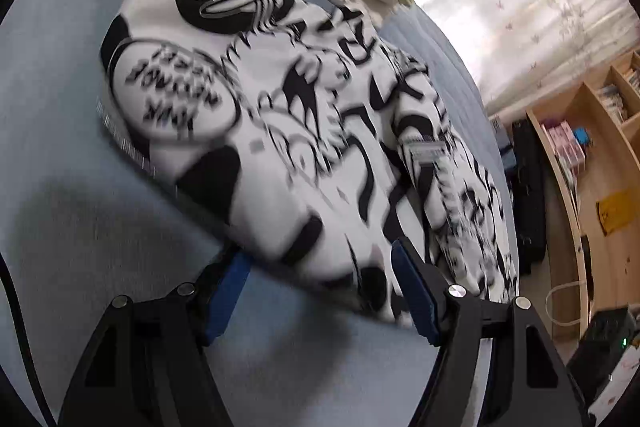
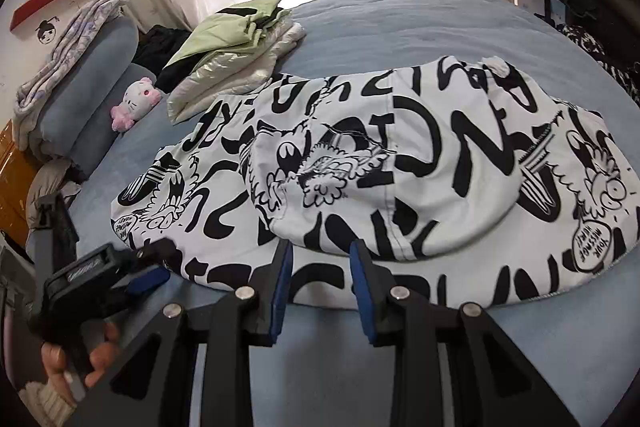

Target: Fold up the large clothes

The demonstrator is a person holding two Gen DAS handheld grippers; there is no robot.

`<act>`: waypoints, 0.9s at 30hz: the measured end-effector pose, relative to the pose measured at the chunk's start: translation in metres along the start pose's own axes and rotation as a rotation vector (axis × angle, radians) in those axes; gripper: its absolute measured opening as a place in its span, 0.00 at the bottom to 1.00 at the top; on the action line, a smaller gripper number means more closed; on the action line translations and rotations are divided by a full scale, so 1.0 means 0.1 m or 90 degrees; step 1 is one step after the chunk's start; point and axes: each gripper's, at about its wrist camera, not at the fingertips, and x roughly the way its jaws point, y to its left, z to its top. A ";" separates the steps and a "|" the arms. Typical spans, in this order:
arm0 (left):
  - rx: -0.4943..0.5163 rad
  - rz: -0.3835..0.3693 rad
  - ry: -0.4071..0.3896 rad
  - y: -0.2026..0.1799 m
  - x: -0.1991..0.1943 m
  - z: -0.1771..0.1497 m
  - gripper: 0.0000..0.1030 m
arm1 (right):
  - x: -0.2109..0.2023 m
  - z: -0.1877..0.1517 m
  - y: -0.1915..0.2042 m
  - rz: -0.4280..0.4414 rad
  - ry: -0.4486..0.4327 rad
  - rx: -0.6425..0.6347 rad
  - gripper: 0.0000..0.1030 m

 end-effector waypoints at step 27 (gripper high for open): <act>0.285 0.122 -0.251 -1.21 -0.19 0.42 0.11 | 1.03 0.47 -0.27 -0.046 0.003 -0.023 0.17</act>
